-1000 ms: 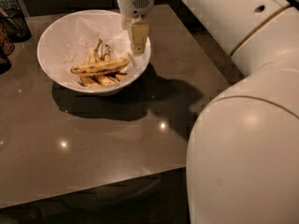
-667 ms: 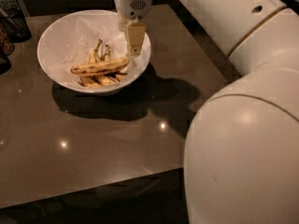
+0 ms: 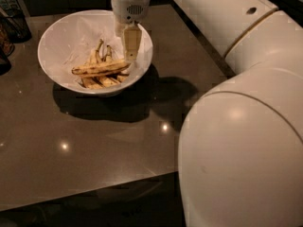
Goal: Pick banana from white bowl
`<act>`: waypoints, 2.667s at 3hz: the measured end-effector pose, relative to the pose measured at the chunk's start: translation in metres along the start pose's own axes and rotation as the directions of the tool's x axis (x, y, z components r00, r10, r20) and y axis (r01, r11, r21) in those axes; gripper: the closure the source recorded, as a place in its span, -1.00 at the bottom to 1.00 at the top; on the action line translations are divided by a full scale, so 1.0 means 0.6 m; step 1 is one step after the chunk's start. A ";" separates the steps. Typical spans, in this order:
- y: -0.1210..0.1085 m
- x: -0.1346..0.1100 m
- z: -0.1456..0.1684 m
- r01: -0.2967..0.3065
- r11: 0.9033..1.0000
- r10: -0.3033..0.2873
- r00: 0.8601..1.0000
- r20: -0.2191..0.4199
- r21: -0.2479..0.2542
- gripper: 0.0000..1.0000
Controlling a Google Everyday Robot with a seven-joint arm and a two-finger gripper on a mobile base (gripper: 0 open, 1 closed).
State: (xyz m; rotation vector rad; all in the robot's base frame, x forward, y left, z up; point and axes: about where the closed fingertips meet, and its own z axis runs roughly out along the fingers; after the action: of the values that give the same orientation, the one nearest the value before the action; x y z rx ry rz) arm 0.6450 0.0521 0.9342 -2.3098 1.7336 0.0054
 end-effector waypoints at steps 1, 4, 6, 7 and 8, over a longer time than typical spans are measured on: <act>0.000 -0.008 0.020 0.001 1.000 0.000 1.000 0.011 -0.029 -0.28; 0.012 -0.020 0.074 0.001 0.995 0.005 0.998 0.055 -0.104 -0.30; 0.020 -0.021 0.084 0.012 0.992 -0.001 0.996 0.089 -0.123 0.06; 0.020 -0.021 0.084 0.012 0.992 -0.001 0.996 0.089 -0.123 0.53; 0.020 -0.021 0.084 0.012 0.992 -0.001 0.996 0.089 -0.123 1.00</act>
Offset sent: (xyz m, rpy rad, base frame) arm -0.0204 -0.0047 -0.0331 -0.0296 0.1604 0.0059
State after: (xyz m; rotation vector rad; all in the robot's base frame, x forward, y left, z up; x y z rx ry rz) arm 0.6375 0.0711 0.8850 -2.3628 1.7266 0.2167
